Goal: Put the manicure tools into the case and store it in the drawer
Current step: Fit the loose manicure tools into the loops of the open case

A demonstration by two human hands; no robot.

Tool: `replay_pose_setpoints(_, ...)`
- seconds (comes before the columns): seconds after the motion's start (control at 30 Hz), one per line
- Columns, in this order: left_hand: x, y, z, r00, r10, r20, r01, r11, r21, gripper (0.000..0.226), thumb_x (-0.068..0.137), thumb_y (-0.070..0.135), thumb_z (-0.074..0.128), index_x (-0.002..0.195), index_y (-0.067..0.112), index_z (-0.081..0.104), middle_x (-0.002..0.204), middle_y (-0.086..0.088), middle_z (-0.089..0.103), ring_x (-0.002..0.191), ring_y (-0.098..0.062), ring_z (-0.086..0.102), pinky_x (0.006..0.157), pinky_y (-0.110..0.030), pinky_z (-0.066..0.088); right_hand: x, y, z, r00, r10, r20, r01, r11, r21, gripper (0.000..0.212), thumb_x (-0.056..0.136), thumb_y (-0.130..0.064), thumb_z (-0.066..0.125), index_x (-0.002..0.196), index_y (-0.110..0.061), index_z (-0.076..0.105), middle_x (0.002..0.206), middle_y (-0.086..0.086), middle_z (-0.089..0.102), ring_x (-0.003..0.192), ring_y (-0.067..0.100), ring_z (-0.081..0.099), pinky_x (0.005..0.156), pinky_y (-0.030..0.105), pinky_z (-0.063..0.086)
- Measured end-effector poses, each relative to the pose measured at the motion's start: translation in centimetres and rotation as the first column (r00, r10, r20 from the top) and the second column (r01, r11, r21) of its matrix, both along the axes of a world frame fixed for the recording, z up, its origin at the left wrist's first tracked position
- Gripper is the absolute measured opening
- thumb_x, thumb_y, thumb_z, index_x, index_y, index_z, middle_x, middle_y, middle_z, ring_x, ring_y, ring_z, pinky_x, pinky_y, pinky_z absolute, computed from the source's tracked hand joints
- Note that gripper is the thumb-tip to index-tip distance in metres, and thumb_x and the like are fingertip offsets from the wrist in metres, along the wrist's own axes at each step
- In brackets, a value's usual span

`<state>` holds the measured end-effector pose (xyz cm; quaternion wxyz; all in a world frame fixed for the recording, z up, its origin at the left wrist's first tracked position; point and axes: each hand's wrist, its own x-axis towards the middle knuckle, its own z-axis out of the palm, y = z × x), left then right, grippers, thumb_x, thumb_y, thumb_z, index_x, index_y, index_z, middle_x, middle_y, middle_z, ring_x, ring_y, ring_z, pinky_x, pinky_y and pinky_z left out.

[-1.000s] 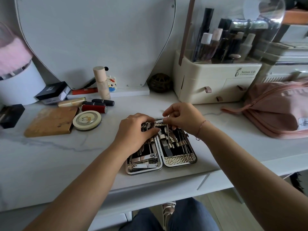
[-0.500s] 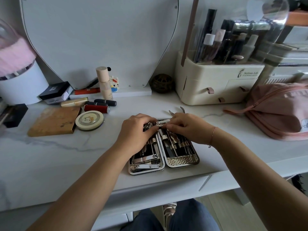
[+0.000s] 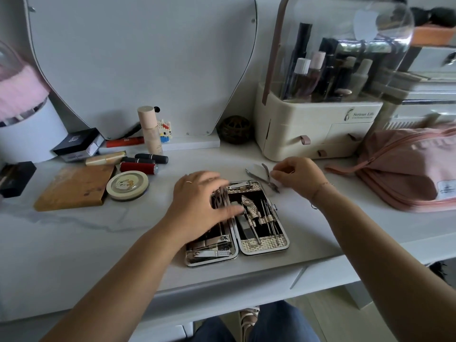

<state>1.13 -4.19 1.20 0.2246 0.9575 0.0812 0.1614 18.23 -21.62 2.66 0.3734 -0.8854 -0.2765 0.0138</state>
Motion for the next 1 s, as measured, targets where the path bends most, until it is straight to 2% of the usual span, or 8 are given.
replay_pose_setpoints(0.1, -0.9, -1.5, 1.1, 0.983, -0.107, -0.146, 0.124, 0.986, 0.110, 0.113, 0.048, 0.094, 0.029, 0.144, 0.034, 0.024, 0.153, 0.015, 0.015, 0.141, -0.005, 0.001, 0.117, -0.047, -0.006, 0.6, 0.8, -0.5, 0.999, -0.045, 0.008, 0.046, 0.997, -0.068, 0.027, 0.077, -0.031, 0.071, 0.093, -0.010, 0.067, 0.084, 0.004, 0.064, 0.080, 0.018, 0.057, 0.072, 0.027, 0.045)
replay_pose_setpoints(0.2, -1.1, -3.0, 1.1, 0.961, -0.155, -0.228, 0.179, 0.980, 0.085, 0.116, 0.052, 0.091, 0.040, 0.147, 0.032, 0.012, 0.155, 0.016, 0.010, 0.141, -0.002, -0.002, 0.117, -0.043, -0.009, 0.9, 1.4, -0.7, 0.995, -0.099, 0.012, 0.100, 0.990, -0.101, 0.033, 0.077, -0.036, 0.071, 0.097, -0.011, 0.063, 0.089, 0.005, 0.060, 0.088, 0.021, 0.057, 0.076, 0.029, 0.043)
replay_pose_setpoints(0.37, -0.8, -2.7, 0.1, 0.962, -0.119, -0.245, 0.134, 0.990, 0.046, 0.101, 0.062, 0.080, 0.054, 0.144, 0.030, 0.023, 0.151, 0.013, 0.019, 0.140, -0.005, 0.008, 0.118, -0.039, 0.002, 0.6, 1.8, -0.8, 0.993, -0.120, 0.010, 0.120, 0.982, -0.146, 0.024, 0.076, -0.035, 0.072, 0.087, -0.014, 0.066, 0.087, 0.005, 0.064, 0.087, 0.021, 0.058, 0.070, 0.025, 0.039)
replay_pose_setpoints(0.57, -0.8, -2.4, 0.1, 0.972, -0.123, -0.198, 0.121, 0.992, -0.022, 0.089, 0.064, 0.071, 0.046, 0.142, 0.031, 0.029, 0.149, 0.015, 0.025, 0.139, -0.004, 0.012, 0.117, -0.035, 0.006, 0.0, 1.7, -0.6, 0.991, -0.137, 0.003, 0.136, 0.985, -0.107, 0.016, 0.075, -0.027, 0.072, 0.084, -0.014, 0.071, 0.079, 0.003, 0.064, 0.078, 0.016, 0.055, 0.067, 0.022, 0.036)
replay_pose_setpoints(0.67, -0.9, -2.4, 0.2, 0.971, -0.124, -0.207, 0.122, 0.992, -0.020, 0.087, 0.065, 0.068, 0.046, 0.142, 0.031, 0.030, 0.150, 0.014, 0.024, 0.139, -0.005, 0.011, 0.116, -0.033, 0.004, -0.1, 1.9, -0.3, 0.987, -0.159, -0.023, 0.155, 0.981, -0.119, 0.004, 0.073, -0.016, 0.069, 0.074, -0.013, 0.070, 0.084, 0.013, 0.072, 0.080, 0.026, 0.062, 0.066, 0.023, 0.041)
replay_pose_setpoints(0.8, -0.7, -2.6, 0.5, 0.977, -0.093, -0.193, 0.082, 0.995, -0.063, 0.077, 0.076, 0.068, 0.052, 0.140, 0.028, 0.036, 0.144, 0.012, 0.032, 0.136, -0.008, 0.020, 0.115, -0.038, 0.014, 0.3, 2.5, -0.1, 0.971, -0.232, -0.058, 0.220, 0.961, -0.168, 0.011, 0.072, -0.018, 0.065, 0.074, -0.010, 0.072, 0.085, 0.016, 0.070, 0.086, 0.031, 0.063, 0.064, 0.023, 0.039)
replay_pose_setpoints(0.9, 0.4, -2.8, 0.7, 0.995, 0.001, -0.098, -0.004, 0.999, -0.040, 0.062, 0.083, 0.062, 0.047, 0.133, 0.025, 0.047, 0.126, 0.006, 0.044, 0.123, -0.013, 0.032, 0.106, -0.037, 0.027, 0.3, 2.4, -0.2, 0.965, -0.254, -0.062, 0.244, 0.960, -0.135, 0.019, 0.073, -0.026, 0.066, 0.064, -0.009, 0.068, 0.068, 0.012, 0.059, 0.072, 0.026, 0.055, 0.061, 0.024, 0.038)
replay_pose_setpoints(1.0, 1.5, -2.7, 0.4, 0.996, 0.056, -0.076, -0.053, 0.998, 0.036, 0.050, 0.083, 0.059, 0.051, 0.121, 0.028, 0.058, 0.115, 0.005, 0.046, 0.115, -0.017, 0.036, 0.096, -0.035, 0.029, 0.3, 1.5, -0.2, 0.960, -0.271, -0.063, 0.270, 0.962, -0.032, 0.023, 0.074, -0.019, 0.062, 0.056, -0.006, 0.062, 0.058, 0.011, 0.046, 0.060, 0.020, 0.042, 0.054, 0.026, 0.032)
